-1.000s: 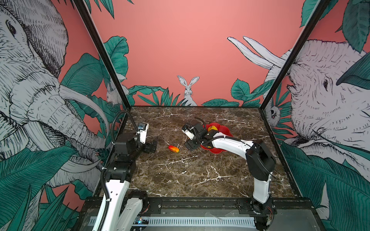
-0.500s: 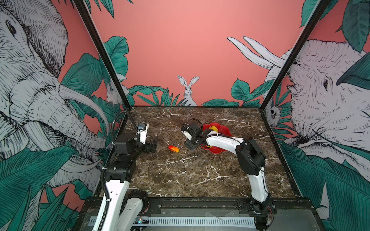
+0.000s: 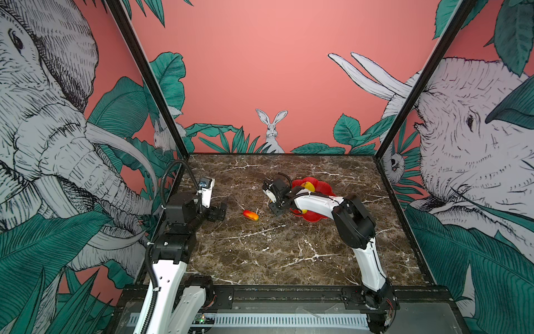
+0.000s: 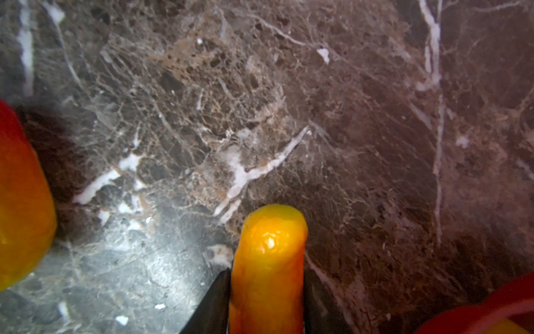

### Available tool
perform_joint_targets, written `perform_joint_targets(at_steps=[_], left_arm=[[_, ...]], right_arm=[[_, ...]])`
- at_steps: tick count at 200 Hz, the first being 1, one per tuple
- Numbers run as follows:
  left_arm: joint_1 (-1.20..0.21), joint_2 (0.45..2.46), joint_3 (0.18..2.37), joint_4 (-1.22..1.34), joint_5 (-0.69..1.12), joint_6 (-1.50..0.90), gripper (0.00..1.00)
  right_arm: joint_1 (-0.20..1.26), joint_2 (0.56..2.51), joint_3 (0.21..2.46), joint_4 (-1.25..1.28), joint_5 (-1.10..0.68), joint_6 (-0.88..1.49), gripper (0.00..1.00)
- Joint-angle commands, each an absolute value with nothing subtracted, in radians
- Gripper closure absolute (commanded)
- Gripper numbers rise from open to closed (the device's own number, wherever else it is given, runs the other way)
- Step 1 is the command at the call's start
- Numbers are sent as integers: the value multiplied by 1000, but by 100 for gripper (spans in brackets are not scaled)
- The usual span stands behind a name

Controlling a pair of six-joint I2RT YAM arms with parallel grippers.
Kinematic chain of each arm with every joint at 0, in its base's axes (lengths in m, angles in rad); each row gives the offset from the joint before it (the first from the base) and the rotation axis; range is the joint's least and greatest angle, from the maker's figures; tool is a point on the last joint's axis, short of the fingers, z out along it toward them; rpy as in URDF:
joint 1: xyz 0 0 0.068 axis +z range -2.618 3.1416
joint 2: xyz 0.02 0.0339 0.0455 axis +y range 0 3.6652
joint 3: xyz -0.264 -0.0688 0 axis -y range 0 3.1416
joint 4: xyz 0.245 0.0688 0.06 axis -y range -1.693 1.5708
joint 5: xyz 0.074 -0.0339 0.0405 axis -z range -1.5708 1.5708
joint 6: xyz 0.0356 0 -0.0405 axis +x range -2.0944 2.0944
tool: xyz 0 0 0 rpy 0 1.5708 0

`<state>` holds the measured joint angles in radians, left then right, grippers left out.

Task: Arrange fruit in a fruit bowl
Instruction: Pick up the fruit from the center of the table, then place the fruit in the fruit bowl.

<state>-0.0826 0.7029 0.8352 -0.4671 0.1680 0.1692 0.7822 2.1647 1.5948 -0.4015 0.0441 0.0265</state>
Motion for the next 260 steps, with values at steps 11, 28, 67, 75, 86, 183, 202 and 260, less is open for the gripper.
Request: perform_joint_targets(at_steps=[11, 28, 67, 75, 86, 183, 202, 260], left_arm=[[-85, 691, 827, -468, 176, 179, 0], [-86, 691, 828, -468, 176, 179, 0], [-86, 692, 828, -466, 175, 180, 0], [-84, 694, 830, -466, 177, 179, 0], [-85, 693, 829, -467, 178, 179, 0], [-84, 694, 830, -465, 185, 176, 0], [-84, 694, 830, -465, 184, 176, 0], [-84, 693, 830, -465, 186, 176, 0]], right_arm=[[781, 2127, 1584, -393, 26, 35, 74], [781, 2080, 1573, -394, 10, 25, 79], [767, 1932, 1506, -382, -11, 13, 80], [761, 1897, 1482, -372, -16, 17, 80], [746, 1850, 1451, -360, -9, 26, 80], [606, 1801, 1304, -307, 8, 227, 78], [601, 1836, 1305, -301, -9, 246, 78], [597, 1875, 1351, -282, -18, 262, 71]])
